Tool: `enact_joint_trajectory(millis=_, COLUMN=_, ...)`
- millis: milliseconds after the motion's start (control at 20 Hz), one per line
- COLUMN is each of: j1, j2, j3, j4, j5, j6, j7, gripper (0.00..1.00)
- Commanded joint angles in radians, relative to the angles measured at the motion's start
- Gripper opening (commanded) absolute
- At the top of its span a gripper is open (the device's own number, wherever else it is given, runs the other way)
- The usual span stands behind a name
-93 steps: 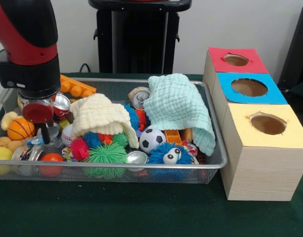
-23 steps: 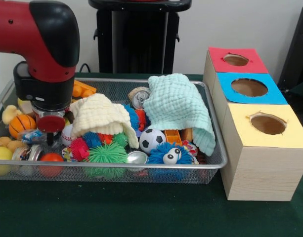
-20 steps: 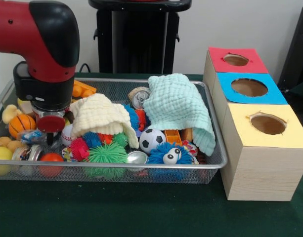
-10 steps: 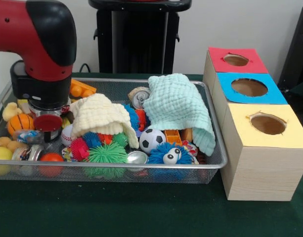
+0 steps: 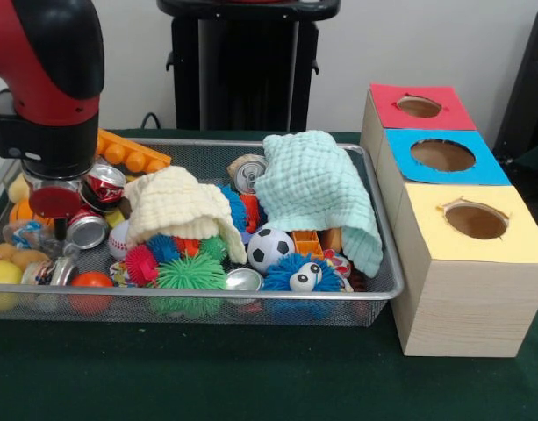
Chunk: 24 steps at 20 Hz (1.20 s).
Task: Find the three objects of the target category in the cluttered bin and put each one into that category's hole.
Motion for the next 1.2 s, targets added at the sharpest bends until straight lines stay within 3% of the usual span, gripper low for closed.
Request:
enact_joint_trajectory(millis=50, j1=-0.019, j2=0.013, j3=0.046, j4=-0.002, j5=-0.028, j6=-0.046, j7=-0.128, gripper=0.0)
enact_joint_trajectory(millis=550, j1=-0.013, j2=0.027, j3=0.062, j4=0.015, j5=-0.008, j6=-0.053, j7=-0.093, gripper=0.0)
enact_joint_trajectory(millis=600, j1=-0.013, j2=0.028, j3=0.062, j4=0.015, j5=-0.011, j6=-0.053, j7=-0.09, gripper=1.0)
enact_joint_trajectory(millis=1200, j1=0.003, j2=0.029, j3=0.044, j4=0.008, j5=-0.047, j6=-0.084, j7=-0.069, gripper=1.0)
